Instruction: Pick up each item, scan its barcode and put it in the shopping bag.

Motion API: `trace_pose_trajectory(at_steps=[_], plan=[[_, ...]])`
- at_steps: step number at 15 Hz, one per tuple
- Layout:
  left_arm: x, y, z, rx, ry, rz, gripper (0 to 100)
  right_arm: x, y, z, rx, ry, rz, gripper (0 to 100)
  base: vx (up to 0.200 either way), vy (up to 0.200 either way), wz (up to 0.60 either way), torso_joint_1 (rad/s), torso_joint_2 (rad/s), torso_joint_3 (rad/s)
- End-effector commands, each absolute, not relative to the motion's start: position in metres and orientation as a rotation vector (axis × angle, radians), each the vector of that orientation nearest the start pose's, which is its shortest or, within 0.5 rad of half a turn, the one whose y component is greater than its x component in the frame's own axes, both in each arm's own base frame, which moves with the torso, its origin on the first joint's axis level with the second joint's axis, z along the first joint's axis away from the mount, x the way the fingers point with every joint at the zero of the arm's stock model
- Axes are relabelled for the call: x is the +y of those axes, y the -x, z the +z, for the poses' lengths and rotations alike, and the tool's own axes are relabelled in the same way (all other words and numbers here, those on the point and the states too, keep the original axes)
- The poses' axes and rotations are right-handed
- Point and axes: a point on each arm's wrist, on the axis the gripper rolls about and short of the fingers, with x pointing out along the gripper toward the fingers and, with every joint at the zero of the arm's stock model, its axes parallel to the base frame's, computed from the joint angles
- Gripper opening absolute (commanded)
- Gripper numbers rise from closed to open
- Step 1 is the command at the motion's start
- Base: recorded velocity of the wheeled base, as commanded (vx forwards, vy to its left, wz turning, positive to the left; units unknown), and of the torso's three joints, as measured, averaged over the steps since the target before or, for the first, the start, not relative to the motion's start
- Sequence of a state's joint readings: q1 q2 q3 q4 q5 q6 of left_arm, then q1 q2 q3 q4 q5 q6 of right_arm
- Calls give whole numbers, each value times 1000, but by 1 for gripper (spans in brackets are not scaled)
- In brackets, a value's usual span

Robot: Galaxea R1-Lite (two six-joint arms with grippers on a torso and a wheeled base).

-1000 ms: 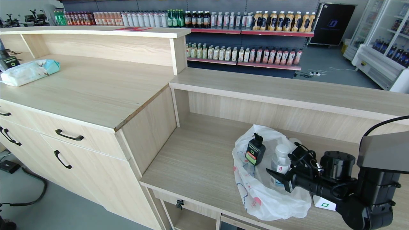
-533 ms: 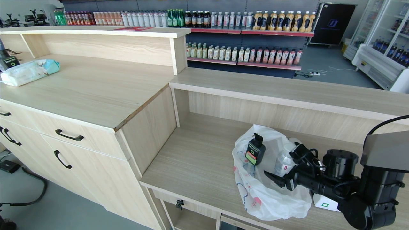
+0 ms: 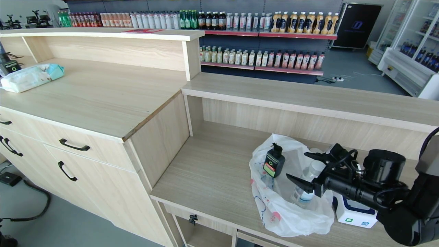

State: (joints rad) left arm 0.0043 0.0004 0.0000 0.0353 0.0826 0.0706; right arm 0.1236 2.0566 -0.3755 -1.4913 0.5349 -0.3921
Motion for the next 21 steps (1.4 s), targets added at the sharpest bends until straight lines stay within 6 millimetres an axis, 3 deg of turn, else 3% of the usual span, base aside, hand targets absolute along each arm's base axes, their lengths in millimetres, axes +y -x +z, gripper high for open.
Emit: trace_pose_trajectory(at_steps=[1, 5, 8, 11, 15, 18, 21], plan=[[2, 23, 72, 38, -72, 88, 100, 43, -275, 103, -22, 356, 662, 100, 0, 0, 0, 0, 0, 0], [2, 23, 72, 38, -72, 86, 100, 35, -243, 147, -91, 396, 626, 100, 0, 0, 0, 0, 0, 0], [2, 23, 72, 38, -72, 88, 100, 31, -230, 164, -158, 490, 596, 100, 0, 0, -200, 2, -1, 1], [2, 23, 72, 38, -72, 86, 100, 31, -232, 197, -286, 549, 502, 100, 0, 0, -600, -7, 1, 4], [2, 23, 72, 38, -72, 86, 100, 19, -233, 243, -258, 485, 294, 100, 0, 0, -600, 6, 2, 0], [2, 23, 72, 38, -72, 88, 100, -6, -219, 245, -118, 416, 107, 100, 0, 0, -600, 4, 1, 2], [2, 23, 72, 38, -72, 86, 100, -14, -182, 244, -48, 259, -50, 100, 0, 0, -200, -1, 1, 1]])
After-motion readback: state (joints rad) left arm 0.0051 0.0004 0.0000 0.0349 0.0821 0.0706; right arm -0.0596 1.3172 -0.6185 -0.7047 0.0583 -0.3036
